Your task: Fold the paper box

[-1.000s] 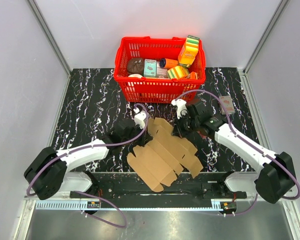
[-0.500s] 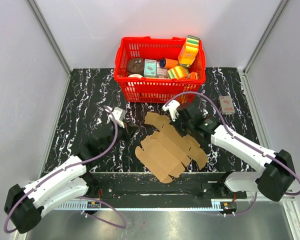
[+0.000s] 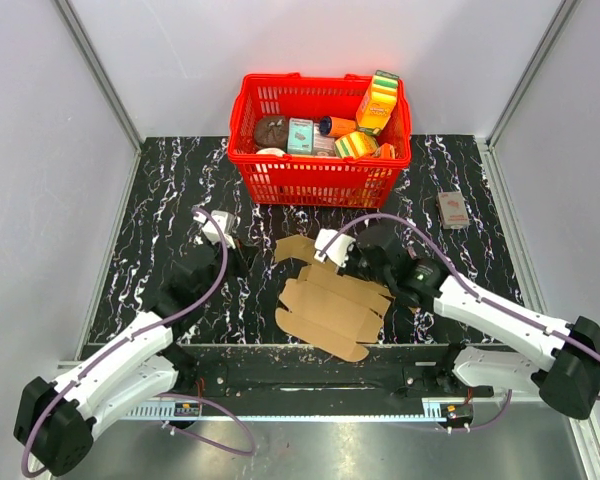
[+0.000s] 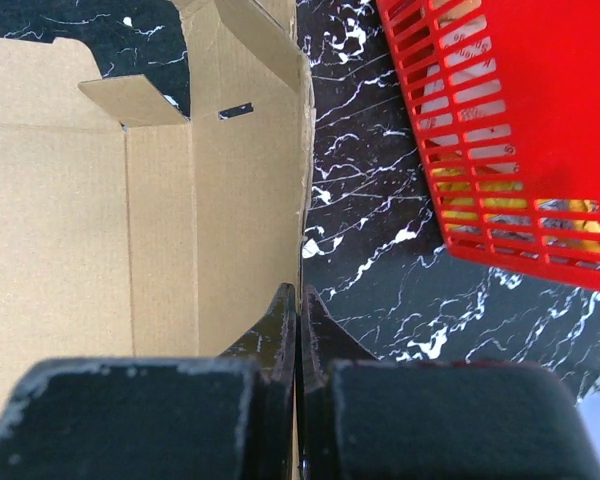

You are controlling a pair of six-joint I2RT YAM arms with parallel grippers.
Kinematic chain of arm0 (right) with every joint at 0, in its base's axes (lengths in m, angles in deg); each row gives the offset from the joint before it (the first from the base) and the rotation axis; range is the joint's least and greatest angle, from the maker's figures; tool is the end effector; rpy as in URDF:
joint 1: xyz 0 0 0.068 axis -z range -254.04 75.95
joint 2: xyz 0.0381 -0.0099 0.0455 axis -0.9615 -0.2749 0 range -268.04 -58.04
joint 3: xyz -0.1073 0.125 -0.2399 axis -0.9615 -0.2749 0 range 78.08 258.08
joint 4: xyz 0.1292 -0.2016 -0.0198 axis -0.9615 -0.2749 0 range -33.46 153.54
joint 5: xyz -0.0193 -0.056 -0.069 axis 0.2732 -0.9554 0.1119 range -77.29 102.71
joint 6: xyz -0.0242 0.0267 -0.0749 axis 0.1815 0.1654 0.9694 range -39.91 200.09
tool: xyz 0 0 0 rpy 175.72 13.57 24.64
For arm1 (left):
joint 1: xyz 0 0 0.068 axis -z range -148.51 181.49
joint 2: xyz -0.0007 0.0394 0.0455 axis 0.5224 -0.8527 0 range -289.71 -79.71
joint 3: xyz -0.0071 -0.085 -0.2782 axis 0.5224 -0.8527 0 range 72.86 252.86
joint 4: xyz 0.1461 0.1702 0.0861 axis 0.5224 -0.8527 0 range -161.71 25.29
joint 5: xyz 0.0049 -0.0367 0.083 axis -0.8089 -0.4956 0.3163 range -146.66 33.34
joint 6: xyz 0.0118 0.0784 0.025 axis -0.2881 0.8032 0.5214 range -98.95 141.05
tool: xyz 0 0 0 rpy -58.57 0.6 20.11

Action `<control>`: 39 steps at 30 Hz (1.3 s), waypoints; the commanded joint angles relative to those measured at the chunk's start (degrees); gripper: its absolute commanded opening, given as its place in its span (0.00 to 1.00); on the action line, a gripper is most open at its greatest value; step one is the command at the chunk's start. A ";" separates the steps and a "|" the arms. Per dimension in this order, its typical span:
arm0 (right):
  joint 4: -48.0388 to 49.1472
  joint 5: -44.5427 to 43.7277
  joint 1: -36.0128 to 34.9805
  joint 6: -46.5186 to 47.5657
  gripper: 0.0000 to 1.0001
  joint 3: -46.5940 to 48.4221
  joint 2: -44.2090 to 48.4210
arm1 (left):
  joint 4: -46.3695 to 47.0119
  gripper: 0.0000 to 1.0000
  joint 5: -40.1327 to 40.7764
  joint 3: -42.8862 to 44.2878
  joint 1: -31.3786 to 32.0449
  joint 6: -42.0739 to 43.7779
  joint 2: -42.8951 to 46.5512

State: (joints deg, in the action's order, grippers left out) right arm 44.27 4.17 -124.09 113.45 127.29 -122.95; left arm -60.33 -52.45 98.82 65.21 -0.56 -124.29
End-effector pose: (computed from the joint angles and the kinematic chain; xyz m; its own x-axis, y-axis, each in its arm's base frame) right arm 0.1686 0.1845 0.2837 0.0665 -0.7674 -0.6377 -0.7703 0.3668 -0.5217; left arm 0.1613 -0.1010 0.2618 -0.3723 -0.1932 -0.9078 0.3843 0.8582 -0.3402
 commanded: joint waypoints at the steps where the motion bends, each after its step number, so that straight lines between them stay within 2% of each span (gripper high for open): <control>1: 5.46 0.10 -1.46 8.81 0.00 -2.10 3.03 | 4.22 0.01 2.03 -0.91 -2.25 -1.42 -0.77; 6: 6.17 1.85 -2.95 13.30 0.00 -4.65 4.17 | 6.95 0.07 0.28 -0.91 -4.53 -1.25 -2.17; 14: 6.96 3.26 -4.01 17.61 0.00 -6.84 4.70 | 12.75 0.08 -5.42 -0.38 -5.59 0.16 -10.08; 18: 7.93 4.75 -4.19 17.26 0.00 -7.20 5.93 | 17.58 0.09 -10.79 -0.91 -5.59 0.86 -14.48; 29: 6.79 8.45 -4.54 16.73 0.00 -7.20 6.28 | 23.12 0.16 -16.06 3.22 -5.59 2.44 -26.16; 39: 8.98 6.52 -4.63 18.40 0.00 -7.81 3.82 | 29.09 0.15 -24.85 2.53 -5.59 0.78 -30.04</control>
State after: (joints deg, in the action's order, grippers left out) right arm 49.80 11.30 -128.06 130.32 119.93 -118.44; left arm -38.71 -71.57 101.00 59.90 0.62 -153.84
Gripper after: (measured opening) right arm 0.012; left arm 0.161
